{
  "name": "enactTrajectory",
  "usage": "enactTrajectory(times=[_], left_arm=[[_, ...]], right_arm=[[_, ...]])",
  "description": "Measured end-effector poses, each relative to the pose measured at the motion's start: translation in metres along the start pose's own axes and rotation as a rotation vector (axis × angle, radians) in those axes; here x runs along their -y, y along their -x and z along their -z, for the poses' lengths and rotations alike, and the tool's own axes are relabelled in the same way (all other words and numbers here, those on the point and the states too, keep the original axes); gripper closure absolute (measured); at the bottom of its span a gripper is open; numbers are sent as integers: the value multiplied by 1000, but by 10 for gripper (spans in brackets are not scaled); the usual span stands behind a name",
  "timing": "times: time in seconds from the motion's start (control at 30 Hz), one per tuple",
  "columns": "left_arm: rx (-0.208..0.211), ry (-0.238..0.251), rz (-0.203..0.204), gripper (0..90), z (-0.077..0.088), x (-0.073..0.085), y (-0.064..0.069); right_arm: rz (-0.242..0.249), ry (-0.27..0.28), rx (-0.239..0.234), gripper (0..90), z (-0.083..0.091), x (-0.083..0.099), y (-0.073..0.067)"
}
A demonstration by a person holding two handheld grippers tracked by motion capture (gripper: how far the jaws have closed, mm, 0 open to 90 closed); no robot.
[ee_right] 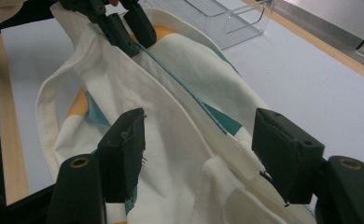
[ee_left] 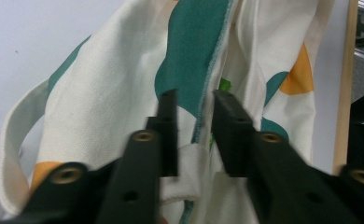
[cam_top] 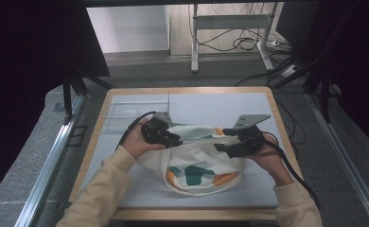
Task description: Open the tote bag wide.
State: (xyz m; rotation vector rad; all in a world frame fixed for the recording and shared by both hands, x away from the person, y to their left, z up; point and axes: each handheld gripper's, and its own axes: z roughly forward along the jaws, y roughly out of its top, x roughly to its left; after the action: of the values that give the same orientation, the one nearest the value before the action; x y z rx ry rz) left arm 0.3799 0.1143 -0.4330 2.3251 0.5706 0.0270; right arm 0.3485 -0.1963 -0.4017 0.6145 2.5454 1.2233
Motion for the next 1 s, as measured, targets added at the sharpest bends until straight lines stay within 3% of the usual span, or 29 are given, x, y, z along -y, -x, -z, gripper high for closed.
enactTrajectory(times=[0.13,0.43,0.67,1.0], left_arm=[[19,-6,2,849,-1,0,0],[19,13,25,854,-2,3,1],[10,11,29,855,-2,3,2],[2,7,29,854,-2,2,4]], right_arm=[[-3,18,-24,348,-1,-3,-2],[2,-23,-24,390,-16,-13,-8],[61,-73,-77,531,-38,-23,-20],[86,-144,-108,681,-59,-24,-23]])
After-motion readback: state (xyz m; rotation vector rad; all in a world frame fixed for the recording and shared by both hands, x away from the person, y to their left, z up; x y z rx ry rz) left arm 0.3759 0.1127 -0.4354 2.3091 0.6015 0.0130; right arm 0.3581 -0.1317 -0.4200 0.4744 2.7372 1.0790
